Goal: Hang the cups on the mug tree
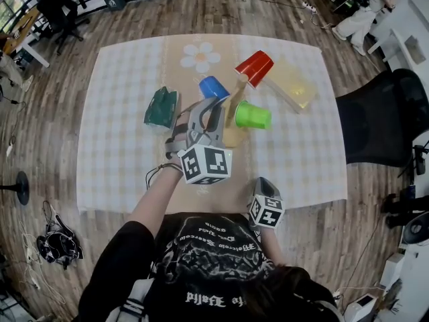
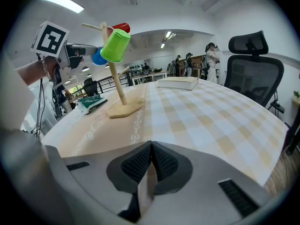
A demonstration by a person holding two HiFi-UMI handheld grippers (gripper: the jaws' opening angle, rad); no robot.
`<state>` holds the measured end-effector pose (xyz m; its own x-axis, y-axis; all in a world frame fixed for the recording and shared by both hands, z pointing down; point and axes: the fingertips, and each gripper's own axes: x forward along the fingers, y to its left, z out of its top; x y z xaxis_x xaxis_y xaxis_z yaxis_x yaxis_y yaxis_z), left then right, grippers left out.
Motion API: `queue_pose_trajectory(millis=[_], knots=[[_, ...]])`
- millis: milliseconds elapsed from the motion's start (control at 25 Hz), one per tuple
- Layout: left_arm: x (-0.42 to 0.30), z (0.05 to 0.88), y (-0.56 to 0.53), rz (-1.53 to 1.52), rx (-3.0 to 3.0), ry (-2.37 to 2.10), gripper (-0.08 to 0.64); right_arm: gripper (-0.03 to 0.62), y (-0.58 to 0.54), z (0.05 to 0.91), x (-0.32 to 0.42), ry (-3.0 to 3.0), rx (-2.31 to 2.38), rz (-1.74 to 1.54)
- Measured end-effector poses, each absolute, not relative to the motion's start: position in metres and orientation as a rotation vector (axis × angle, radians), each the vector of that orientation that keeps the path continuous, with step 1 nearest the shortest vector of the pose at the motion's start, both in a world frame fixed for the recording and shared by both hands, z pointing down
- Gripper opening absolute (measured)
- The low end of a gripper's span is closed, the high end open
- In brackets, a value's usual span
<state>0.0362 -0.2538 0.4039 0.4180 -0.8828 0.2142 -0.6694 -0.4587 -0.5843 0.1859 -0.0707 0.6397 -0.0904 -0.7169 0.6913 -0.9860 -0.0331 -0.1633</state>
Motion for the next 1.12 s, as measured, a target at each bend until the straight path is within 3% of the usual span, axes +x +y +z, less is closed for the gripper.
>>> queue_pose_trajectory(millis=[480, 1120], knots=[[0.044, 0.415, -0.246, -0.709, -2.295, 1.262, 0.058, 0.009, -0.071, 0.635, 0.182, -1.865, 1.787, 0.896], [0.036, 0.412, -0.22, -0.436, -2.792, 1.298, 0.086, 0.009, -0.086, 0.601, 0.17, -1.988, 1.815, 0.821]])
